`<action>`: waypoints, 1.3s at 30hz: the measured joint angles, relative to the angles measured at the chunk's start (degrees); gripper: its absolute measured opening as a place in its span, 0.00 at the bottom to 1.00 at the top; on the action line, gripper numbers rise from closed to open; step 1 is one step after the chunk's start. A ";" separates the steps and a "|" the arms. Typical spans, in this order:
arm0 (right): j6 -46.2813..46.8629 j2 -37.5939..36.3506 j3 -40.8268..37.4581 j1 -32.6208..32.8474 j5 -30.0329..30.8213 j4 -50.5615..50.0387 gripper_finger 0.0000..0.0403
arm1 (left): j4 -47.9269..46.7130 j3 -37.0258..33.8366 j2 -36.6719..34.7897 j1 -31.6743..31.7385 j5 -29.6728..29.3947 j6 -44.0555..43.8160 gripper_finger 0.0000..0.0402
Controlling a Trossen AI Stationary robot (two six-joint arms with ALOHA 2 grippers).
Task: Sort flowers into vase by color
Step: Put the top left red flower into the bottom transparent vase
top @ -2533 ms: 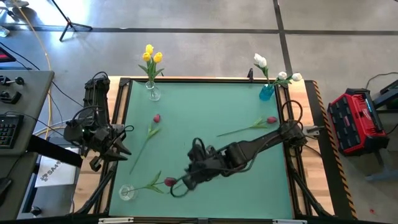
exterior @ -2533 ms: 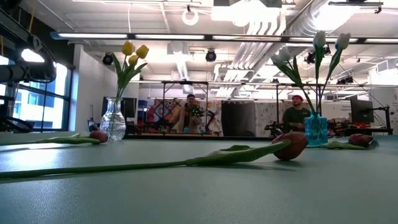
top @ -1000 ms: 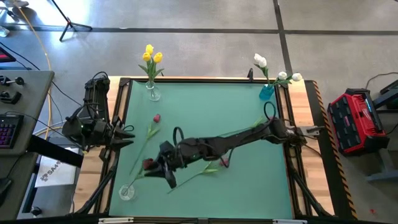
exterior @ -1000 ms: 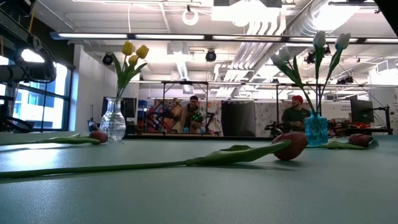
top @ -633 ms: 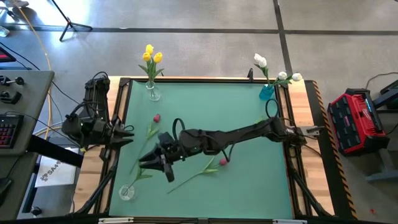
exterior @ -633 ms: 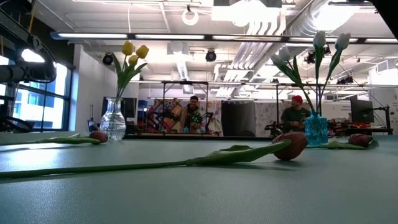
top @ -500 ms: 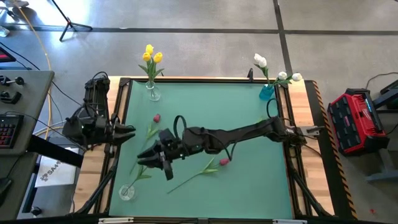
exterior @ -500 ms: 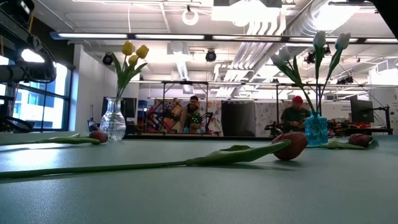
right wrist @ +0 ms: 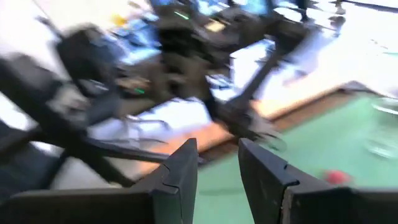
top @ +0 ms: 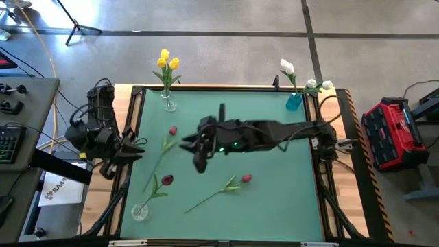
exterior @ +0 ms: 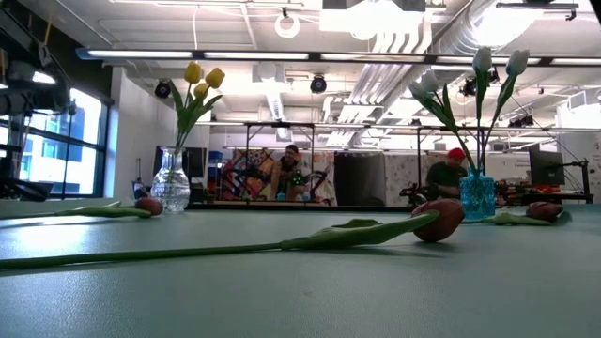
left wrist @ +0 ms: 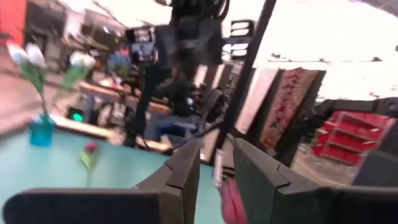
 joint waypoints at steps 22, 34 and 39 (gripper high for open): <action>20.14 -13.12 -3.26 0.81 20.95 -58.42 0.26 | -49.75 3.14 10.51 31.73 14.07 -60.16 0.16; 20.66 -19.92 -18.10 -4.30 16.82 -57.35 0.26 | -68.96 3.14 20.28 51.00 39.19 -73.45 0.16; 20.83 -20.04 -26.14 -5.63 14.13 -56.53 0.26 | -70.59 2.31 24.66 55.30 47.60 -75.66 0.21</action>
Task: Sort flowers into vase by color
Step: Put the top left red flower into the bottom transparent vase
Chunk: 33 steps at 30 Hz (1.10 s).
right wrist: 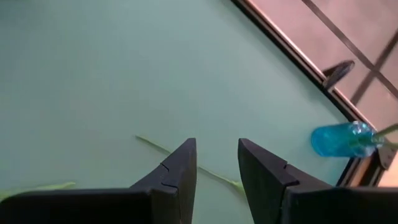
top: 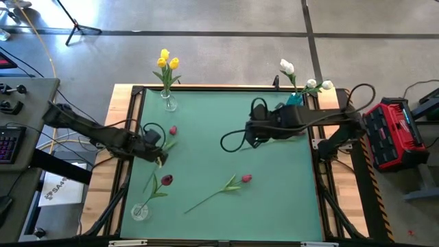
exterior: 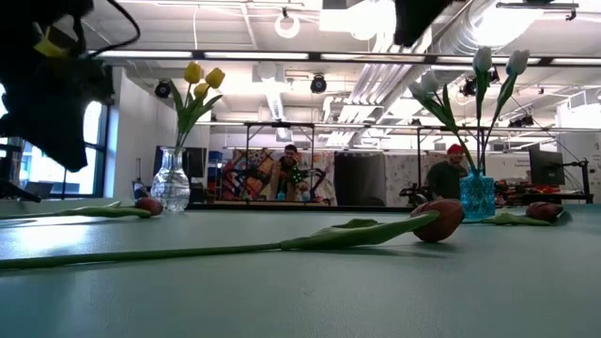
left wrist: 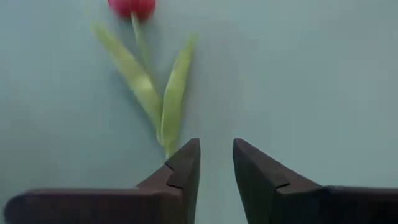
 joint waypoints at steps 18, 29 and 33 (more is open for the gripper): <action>3.05 -0.02 -15.91 0.75 -9.36 17.72 0.33 | 1.38 -2.89 13.13 4.78 9.19 -0.51 0.44; 8.99 0.00 -18.78 4.27 -9.96 20.88 0.32 | 5.92 -5.73 15.51 5.65 12.17 0.05 0.43; 10.05 0.00 -18.78 4.28 -9.96 22.23 0.32 | 6.10 -5.75 15.35 5.67 12.26 0.21 0.43</action>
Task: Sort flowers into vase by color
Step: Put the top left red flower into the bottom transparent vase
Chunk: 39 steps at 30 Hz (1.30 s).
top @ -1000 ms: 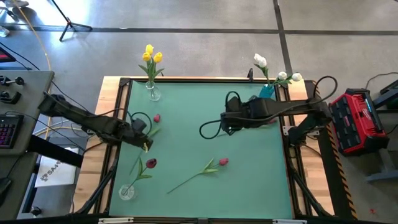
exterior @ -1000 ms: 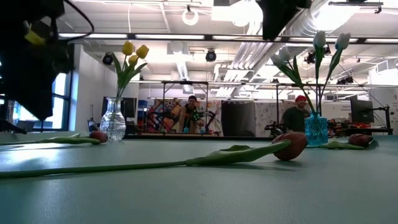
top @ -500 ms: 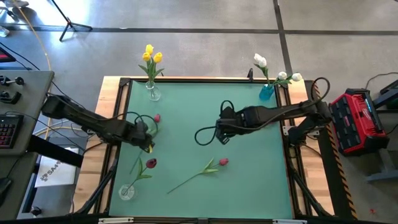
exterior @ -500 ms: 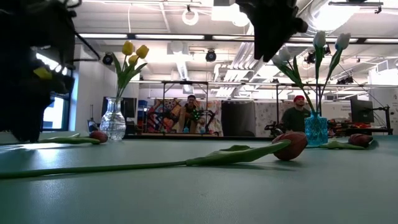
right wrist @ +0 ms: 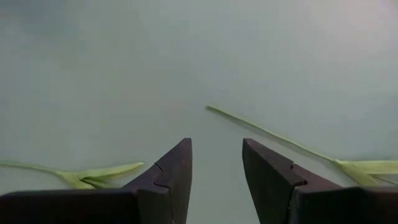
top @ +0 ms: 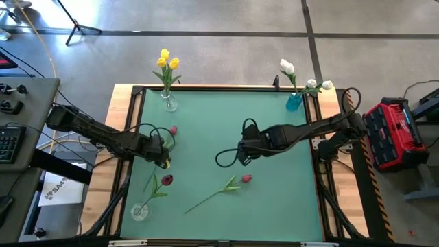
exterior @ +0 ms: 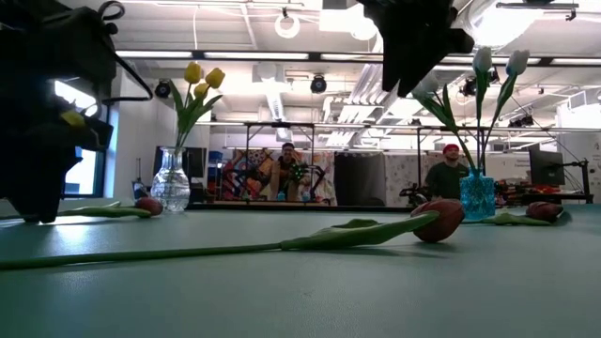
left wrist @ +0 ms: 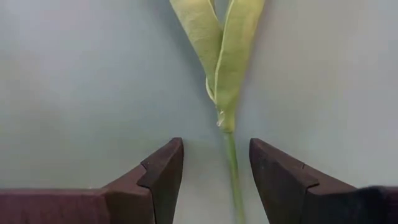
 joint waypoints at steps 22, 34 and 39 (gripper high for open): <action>6.31 0.00 0.00 2.58 -0.86 11.52 0.32 | 2.73 -0.33 -2.86 -0.10 -5.16 5.03 0.01; 9.03 0.00 0.00 4.09 0.06 15.57 0.32 | 6.45 -0.31 -5.16 -0.10 -5.53 5.45 0.00; 8.98 0.00 0.00 4.28 0.09 16.78 0.32 | 7.90 -0.28 -10.26 -0.11 -5.66 5.45 0.00</action>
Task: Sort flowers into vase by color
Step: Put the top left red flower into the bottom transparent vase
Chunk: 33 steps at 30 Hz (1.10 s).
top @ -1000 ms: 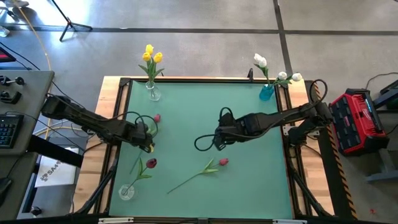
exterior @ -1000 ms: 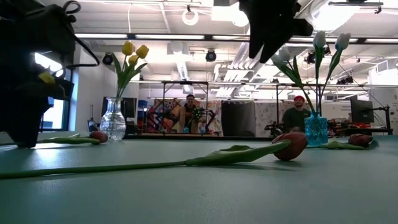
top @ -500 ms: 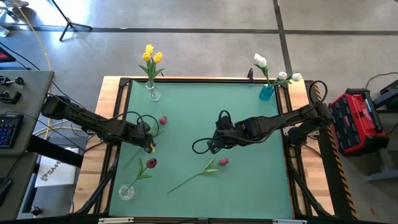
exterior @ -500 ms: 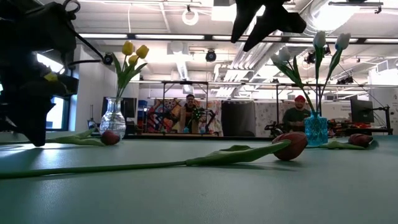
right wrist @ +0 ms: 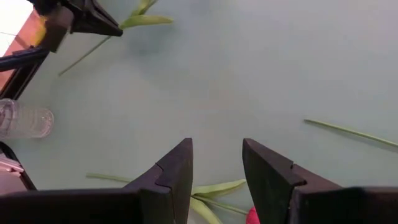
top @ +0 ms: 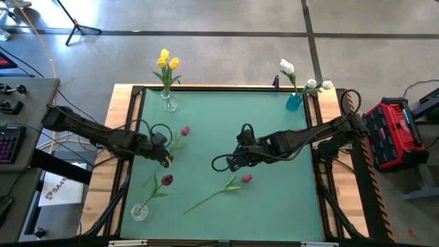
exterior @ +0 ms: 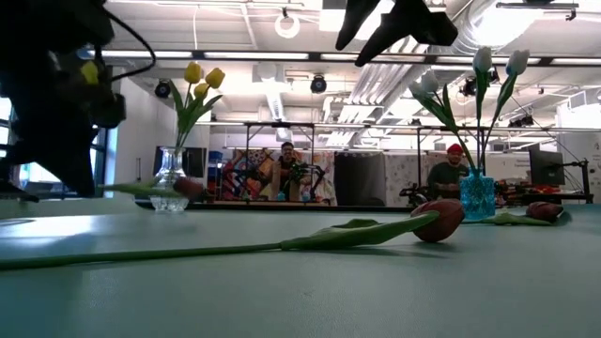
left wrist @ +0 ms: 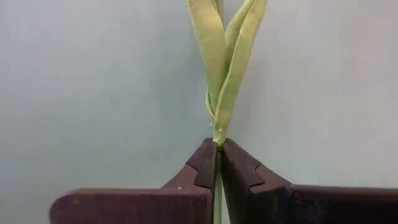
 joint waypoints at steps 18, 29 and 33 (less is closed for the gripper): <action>0.01 0.00 0.00 0.07 2.20 0.13 0.32 | 28.07 0.09 -20.30 -3.99 5.01 25.33 0.00; 0.17 2.28 0.02 2.22 2.57 7.38 0.32 | 63.95 0.15 -23.25 -7.32 6.10 49.79 0.00; -0.20 3.23 0.02 3.65 3.22 13.34 0.32 | 61.79 2.43 -24.54 -9.28 10.25 53.70 0.00</action>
